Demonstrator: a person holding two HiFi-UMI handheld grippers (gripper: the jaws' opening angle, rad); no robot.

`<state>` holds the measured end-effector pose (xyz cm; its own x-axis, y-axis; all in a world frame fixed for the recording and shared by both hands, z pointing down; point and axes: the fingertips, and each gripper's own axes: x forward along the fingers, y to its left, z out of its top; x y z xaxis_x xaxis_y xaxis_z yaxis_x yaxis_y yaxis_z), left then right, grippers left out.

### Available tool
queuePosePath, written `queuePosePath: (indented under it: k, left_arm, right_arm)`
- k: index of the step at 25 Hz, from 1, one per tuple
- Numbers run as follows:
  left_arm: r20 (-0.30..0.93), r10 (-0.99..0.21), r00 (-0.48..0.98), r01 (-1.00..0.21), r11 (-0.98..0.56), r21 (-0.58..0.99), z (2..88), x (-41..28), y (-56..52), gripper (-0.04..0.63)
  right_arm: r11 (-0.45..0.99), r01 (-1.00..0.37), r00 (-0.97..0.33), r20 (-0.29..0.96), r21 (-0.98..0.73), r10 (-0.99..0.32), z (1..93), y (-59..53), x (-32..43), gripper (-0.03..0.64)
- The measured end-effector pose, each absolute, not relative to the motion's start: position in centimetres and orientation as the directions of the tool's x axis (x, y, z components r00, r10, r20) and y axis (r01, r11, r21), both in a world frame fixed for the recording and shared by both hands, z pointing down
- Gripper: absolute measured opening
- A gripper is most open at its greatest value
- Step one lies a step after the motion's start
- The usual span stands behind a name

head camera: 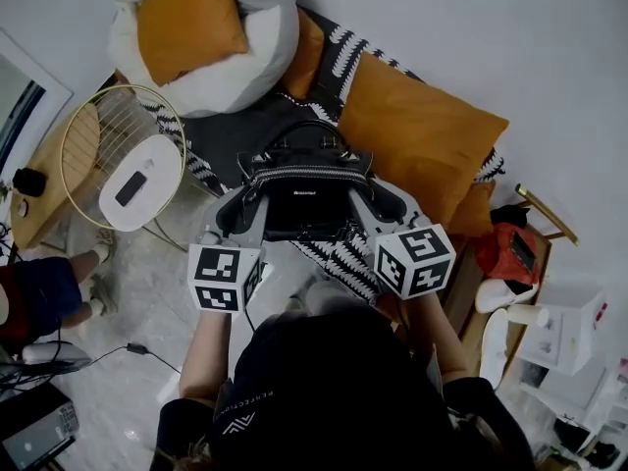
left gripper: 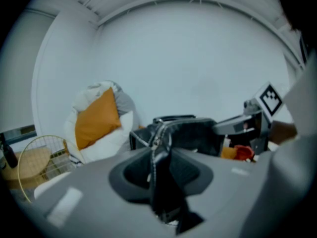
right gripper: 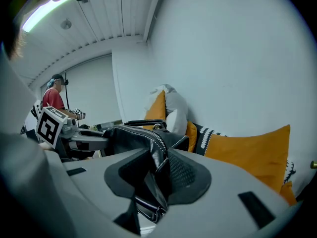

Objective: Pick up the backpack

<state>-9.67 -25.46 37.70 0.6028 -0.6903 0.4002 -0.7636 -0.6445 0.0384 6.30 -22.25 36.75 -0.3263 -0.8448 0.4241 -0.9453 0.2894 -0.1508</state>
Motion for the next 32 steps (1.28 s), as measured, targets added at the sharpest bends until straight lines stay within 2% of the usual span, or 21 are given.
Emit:
queuePosePath:
  k: [23,32]
  left_arm:
    - [0.216,-0.753,0.622,-0.773,-0.635,0.012,28.4,-11.0,-25.8,0.110]
    - [0.165,-0.761,0.627,-0.774,-0.633,0.023,26.7,-10.9,-25.1,0.110]
  right_arm:
    - [0.348,-0.931,-0.365,0.224,-0.110,-0.904,27.5,-22.6,5.0,0.107]
    - [0.347,-0.932,-0.360,0.185,-0.100,-0.914,26.1,-21.9,5.1,0.106]
